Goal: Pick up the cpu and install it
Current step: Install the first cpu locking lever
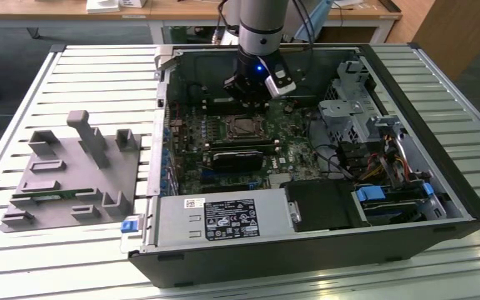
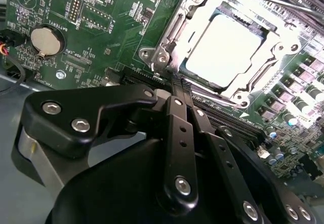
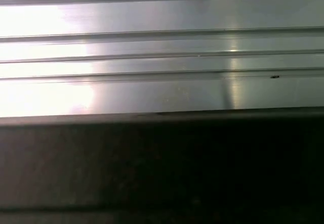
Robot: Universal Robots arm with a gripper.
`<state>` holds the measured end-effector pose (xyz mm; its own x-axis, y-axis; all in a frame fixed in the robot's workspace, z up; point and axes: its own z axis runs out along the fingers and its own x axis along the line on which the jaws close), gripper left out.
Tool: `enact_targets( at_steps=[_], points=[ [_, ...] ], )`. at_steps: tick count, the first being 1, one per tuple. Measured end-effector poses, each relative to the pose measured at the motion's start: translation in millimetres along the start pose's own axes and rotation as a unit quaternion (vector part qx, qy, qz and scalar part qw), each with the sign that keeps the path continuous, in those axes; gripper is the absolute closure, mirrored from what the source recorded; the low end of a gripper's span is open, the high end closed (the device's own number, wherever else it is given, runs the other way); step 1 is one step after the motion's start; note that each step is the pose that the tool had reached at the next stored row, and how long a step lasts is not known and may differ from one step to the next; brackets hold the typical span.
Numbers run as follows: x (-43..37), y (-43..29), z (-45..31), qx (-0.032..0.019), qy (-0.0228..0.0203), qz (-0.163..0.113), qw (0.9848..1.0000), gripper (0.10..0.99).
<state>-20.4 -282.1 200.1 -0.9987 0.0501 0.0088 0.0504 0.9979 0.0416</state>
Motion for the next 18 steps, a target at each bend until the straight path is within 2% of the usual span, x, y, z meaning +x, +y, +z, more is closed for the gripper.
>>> enact_targets(
  at_steps=[6, 18],
  points=[
    [0.1, 2.6, 1.5, 0.0048, -0.0003, 0.000, 1.0000, 0.980],
    [0.1, 3.2, -0.7, 0.0046, -0.0003, 0.000, 1.0000, 0.980]
  ],
)
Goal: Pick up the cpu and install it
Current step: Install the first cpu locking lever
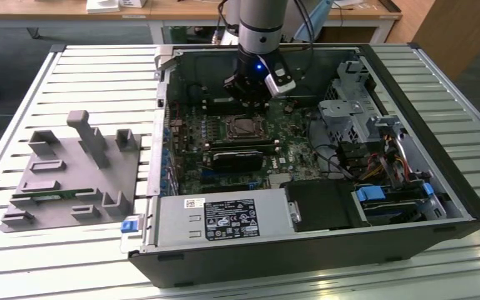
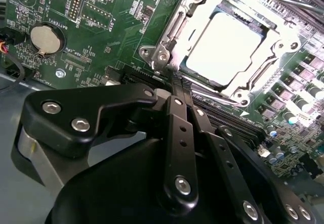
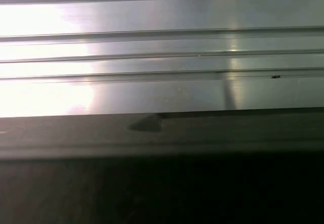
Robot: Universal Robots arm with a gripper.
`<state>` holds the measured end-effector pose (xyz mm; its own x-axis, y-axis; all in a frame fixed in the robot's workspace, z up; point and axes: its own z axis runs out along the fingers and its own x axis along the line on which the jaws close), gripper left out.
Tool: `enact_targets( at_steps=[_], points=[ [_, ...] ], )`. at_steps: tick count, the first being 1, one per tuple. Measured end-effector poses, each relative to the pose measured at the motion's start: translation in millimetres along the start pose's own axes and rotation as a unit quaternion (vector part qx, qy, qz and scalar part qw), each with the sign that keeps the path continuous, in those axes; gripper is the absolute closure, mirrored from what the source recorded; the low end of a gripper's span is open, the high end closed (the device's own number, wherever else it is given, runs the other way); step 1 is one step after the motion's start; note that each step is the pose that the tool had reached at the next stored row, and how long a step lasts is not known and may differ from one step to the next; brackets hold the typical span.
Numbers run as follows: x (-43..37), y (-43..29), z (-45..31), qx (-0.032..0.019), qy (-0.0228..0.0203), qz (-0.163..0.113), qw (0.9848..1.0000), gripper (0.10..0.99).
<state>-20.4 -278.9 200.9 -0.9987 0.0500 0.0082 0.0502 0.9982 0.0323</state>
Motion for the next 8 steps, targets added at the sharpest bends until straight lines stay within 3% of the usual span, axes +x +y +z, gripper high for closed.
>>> enact_targets(
  at_steps=[8],
  points=[
    [0.0, 0.0, -0.8, 0.0004, -0.0001, 0.000, 1.0000, 0.980]
  ],
)
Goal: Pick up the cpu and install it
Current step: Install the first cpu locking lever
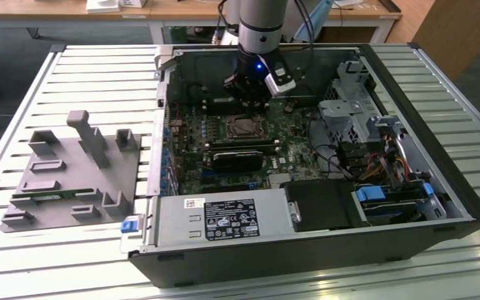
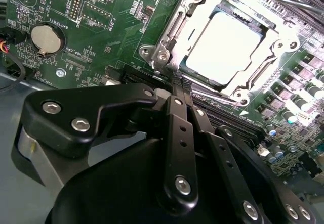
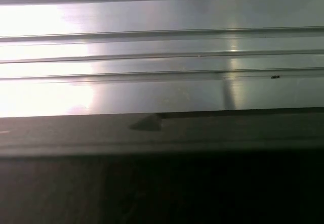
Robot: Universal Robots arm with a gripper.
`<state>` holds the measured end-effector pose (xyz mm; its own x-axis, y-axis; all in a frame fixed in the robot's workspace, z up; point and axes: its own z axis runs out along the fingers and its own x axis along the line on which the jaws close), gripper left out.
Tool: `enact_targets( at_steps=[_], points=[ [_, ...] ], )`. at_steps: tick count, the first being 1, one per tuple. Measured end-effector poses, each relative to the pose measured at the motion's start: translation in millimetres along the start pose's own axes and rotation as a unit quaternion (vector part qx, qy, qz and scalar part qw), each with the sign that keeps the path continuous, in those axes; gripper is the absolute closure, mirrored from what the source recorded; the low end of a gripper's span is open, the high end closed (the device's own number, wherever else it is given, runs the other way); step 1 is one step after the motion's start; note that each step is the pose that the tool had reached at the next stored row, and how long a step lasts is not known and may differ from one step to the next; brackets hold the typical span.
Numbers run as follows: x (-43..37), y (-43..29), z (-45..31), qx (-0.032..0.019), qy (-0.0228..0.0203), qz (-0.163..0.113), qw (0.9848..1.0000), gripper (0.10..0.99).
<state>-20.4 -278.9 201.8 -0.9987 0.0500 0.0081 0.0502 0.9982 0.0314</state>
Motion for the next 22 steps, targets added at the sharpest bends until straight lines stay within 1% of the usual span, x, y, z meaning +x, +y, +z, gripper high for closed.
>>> enact_targets(
  at_steps=[5, 10, 13, 15, 18, 22],
  points=[
    [0.0, 0.0, 0.3, 0.0051, -0.0002, 0.000, 1.0000, 0.980],
    [0.0, 0.7, 1.6, 0.0130, -0.0006, 0.000, 0.9999, 0.980],
    [0.1, 1.3, 2.5, 0.0168, -0.0007, 0.000, 0.9999, 0.980],
    [0.1, 2.0, 3.2, 0.0177, -0.0007, 0.000, 0.9998, 0.980],
    [0.1, 2.9, 4.9, 0.0175, -0.0007, 0.000, 0.9998, 0.980],
    [0.2, 3.2, 5.4, 0.0156, -0.0007, 0.000, 0.9999, 0.980]
  ],
)
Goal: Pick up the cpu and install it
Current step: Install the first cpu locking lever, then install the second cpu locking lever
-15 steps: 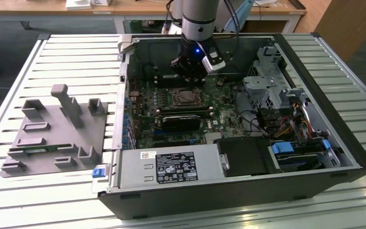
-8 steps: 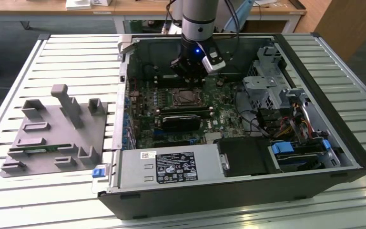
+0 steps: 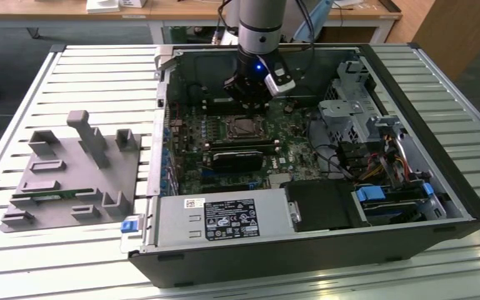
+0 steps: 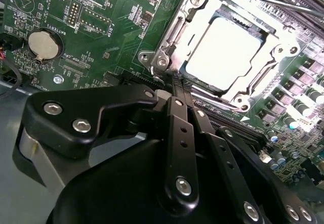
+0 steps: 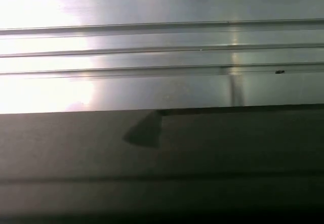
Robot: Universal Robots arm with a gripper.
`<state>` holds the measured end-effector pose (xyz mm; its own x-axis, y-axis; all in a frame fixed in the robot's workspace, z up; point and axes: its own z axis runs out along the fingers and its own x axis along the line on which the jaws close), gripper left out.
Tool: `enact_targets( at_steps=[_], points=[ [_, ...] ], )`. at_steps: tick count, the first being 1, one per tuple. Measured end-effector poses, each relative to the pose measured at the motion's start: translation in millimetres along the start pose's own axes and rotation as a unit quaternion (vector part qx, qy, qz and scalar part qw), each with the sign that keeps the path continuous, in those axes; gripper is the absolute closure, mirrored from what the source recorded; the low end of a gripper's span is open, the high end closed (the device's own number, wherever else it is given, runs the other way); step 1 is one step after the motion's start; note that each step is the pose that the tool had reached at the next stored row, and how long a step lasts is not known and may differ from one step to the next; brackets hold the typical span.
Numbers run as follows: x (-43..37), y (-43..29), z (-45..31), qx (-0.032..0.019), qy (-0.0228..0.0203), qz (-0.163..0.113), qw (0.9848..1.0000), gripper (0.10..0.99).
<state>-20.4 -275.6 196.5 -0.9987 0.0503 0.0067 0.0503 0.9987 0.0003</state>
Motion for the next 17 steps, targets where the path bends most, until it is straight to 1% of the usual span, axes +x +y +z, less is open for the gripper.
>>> enact_targets(
  at_steps=[2, 4, 6, 10, 11, 13, 14, 17],
  points=[
    [0.0, 0.0, -0.2, -0.0003, -0.0001, 0.000, 1.0000, 0.980],
    [-0.2, 0.3, -1.9, -0.0011, -0.0005, 0.000, 1.0000, 0.980],
    [0.0, 0.0, -5.4, -0.0001, 0.0000, 0.000, 1.0000, 0.980],
    [0.1, 0.0, -10.8, -0.0002, 0.0000, 0.000, 1.0000, 0.980],
    [-0.6, -13.3, -10.8, -0.0002, 0.0000, 0.000, 1.0000, 0.980],
    [-0.6, -13.6, -10.8, -0.0002, 0.0000, 0.000, 1.0000, 0.980],
    [-0.8, -16.5, -10.8, -0.0002, 0.0001, 0.000, 1.0000, 0.980],
    [-0.8, -17.2, -10.8, -0.0002, 0.0001, 0.000, 1.0000, 0.980]
  ],
)
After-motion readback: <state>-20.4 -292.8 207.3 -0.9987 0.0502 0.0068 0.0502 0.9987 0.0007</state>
